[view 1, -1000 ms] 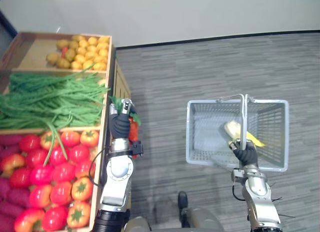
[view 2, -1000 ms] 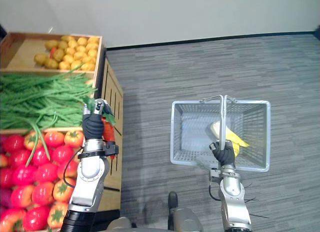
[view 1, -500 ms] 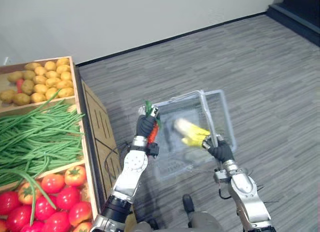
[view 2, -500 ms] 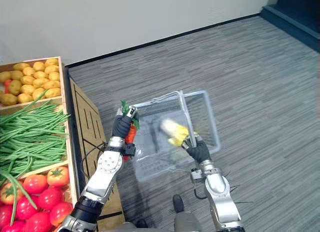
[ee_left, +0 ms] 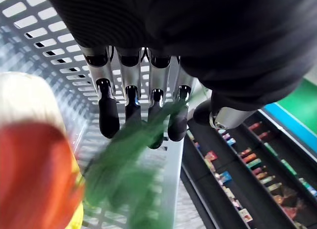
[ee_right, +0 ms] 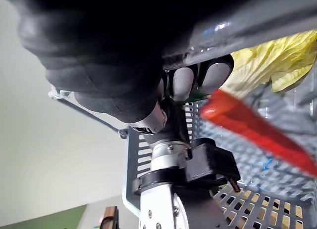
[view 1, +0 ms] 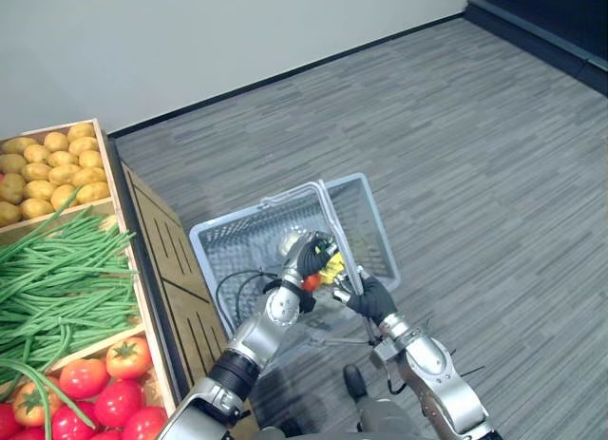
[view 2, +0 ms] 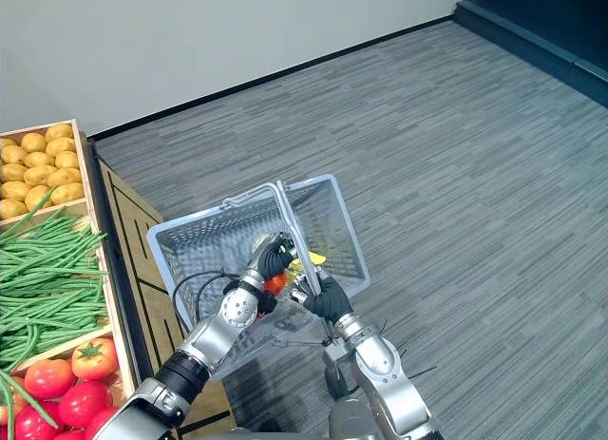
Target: Pick vegetable in the basket
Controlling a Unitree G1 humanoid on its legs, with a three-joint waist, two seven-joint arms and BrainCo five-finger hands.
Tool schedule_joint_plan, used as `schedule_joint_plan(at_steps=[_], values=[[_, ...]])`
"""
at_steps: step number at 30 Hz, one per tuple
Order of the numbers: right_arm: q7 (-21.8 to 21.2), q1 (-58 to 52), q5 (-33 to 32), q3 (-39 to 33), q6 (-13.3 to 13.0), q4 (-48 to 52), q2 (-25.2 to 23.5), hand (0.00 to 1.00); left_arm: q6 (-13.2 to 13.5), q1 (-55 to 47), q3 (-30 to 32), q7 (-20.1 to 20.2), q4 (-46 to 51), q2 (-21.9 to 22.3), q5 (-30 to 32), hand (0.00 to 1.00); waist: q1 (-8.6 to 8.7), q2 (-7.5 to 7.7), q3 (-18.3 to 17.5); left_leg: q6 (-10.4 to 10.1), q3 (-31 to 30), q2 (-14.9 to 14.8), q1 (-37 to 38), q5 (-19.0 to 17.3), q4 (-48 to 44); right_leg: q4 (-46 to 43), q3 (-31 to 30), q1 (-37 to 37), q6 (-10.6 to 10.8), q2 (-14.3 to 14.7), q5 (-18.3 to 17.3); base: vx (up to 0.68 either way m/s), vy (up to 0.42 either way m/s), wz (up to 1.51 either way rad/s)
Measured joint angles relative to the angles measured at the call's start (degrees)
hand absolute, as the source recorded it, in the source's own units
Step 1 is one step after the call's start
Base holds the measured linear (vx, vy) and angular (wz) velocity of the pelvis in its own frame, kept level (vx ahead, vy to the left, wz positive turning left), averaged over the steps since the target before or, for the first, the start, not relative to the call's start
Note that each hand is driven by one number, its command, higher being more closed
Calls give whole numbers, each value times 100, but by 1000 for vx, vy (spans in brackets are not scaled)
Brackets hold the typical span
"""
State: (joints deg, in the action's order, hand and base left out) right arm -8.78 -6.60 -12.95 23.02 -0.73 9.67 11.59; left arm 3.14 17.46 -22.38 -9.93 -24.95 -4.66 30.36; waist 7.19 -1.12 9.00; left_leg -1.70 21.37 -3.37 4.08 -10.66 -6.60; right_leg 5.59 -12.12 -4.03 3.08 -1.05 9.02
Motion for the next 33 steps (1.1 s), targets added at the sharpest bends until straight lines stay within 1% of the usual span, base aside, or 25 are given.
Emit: schedule_joint_plan(at_steps=[6, 9, 11, 12, 14, 15, 16, 18, 19, 20, 21, 22, 25, 27, 29, 30, 33], values=[[-2, -1, -3, 28, 5, 1, -3, 100, -5, -3, -1, 0, 29, 3, 74, 0, -10, 12, 1, 0, -50, 10, -8, 0, 0, 0, 62, 17, 1, -19, 1, -34, -13, 5], [20, -10, 124, -82, 7, 1, -33, 100, 0, -181, 7, 2, 417, 1, -10, 0, -17, 27, 1, 1, -85, 9, -16, 0, -8, 0, 91, 27, 1, -24, 1, -42, -21, 5], [77, -36, 352, -312, 50, 1, -155, 100, 31, -417, 62, 8, 765, 39, -181, 0, -27, 27, 1, 2, -99, 9, -8, 1, 0, 0, 119, 42, 3, -21, 0, -29, -19, 5], [132, -49, 537, -527, 115, 1, -257, 100, 64, -599, 148, 19, 983, 100, -347, 0, -35, 27, 1, 4, -120, 9, 14, 2, 11, 0, 144, 65, 4, -19, -1, -33, -20, 11], [283, -68, 893, -887, 135, 1, -367, 100, 121, -888, 294, 108, 1288, 162, -636, 0, -51, 25, 0, 38, -190, 13, 25, 24, 33, 0, 261, 98, 5, -26, -2, -37, -23, 17], [394, -72, 1144, -1171, 135, 1, -397, 100, 154, -1106, 313, 130, 1568, 177, -846, 0, -99, 22, -2, 63, -246, 27, 24, 48, 60, 0, 317, 107, 6, -40, -3, -34, -23, 17], [458, -73, 1247, -1332, 135, 1, -395, 100, 187, -1250, 345, 148, 1751, 192, -978, 0, -158, 20, -3, 64, -264, 31, 22, 58, 67, 0, 350, 113, 7, -47, -4, -41, -28, 22], [556, -73, 1373, -1606, 146, -1, -400, 100, 247, -1542, 520, 236, 2059, 239, -1198, 0, -173, 16, -5, 72, -372, 41, 15, 81, 71, 0, 463, 154, 18, -69, -13, -29, -20, 29], [634, -75, 1428, -1811, 189, -4, -383, 100, 334, -1822, 672, 303, 2343, 227, -1422, 0, -183, 8, -17, 78, -451, 42, 19, 95, 73, 0, 580, 192, 23, -82, -18, -35, -21, 28], [664, -75, 1443, -1857, 197, -6, -385, 100, 369, -1938, 717, 355, 2487, 227, -1526, 0, -210, -2, -31, 78, -468, 45, 15, 97, 74, 0, 593, 194, 23, -87, -18, -37, -19, 21], [747, -77, 1473, -1960, 200, -7, -395, 100, 389, -2101, 814, 378, 2637, 229, -1659, 0, -261, -32, -58, 82, -485, 51, 8, 100, 75, 0, 608, 194, 24, -96, -19, -38, -15, 15], [875, -131, 1477, -2254, 204, -7, -410, 100, 409, -2325, 1025, 397, 2752, 244, -1876, 0, -327, -103, -126, 94, -558, 64, -19, 107, 75, 1, 698, 200, 32, -113, -26, -31, -14, 21], [1102, -203, 1458, -2779, 204, -25, -474, 100, 419, -2777, 1490, 414, 2907, 238, -2161, 0, -336, -196, -201, 118, -727, 108, 6, 179, 158, 1, 908, 269, 55, -143, -74, -24, -24, 33], [1163, -244, 1462, -3063, 197, -99, -510, 100, 450, -3025, 1819, 415, 3001, 237, -2366, 0, -362, -188, -227, 122, -787, 149, 45, 247, 269, 1, 982, 290, 65, -211, -109, -24, -6, 27], [1250, -401, 1466, -3356, 183, -317, -551, 100, 473, -3254, 2143, 420, 3001, 245, -2706, 0, -478, -152, -293, 122, -896, 155, 15, 264, 279, 2, 1087, 307, 62, -226, -111, -46, -13, 21], [1257, -459, 1467, -3404, 183, -391, -569, 100, 474, -3310, 2215, 419, 3001, 249, -2767, 0, -499, -136, -318, 118, -913, 154, 13, 267, 282, 2, 1099, 312, 60, -225, -114, -36, -31, 23], [1251, -797, 1485, -3501, 201, -760, -625, 100, 474, -3636, 2512, 393, 2982, 249, -2876, 0, -501, -61, -411, 116, -1048, 165, 24, 305, 401, 3, 1298, 414, 37, -264, -201, -41, -22, 31]])
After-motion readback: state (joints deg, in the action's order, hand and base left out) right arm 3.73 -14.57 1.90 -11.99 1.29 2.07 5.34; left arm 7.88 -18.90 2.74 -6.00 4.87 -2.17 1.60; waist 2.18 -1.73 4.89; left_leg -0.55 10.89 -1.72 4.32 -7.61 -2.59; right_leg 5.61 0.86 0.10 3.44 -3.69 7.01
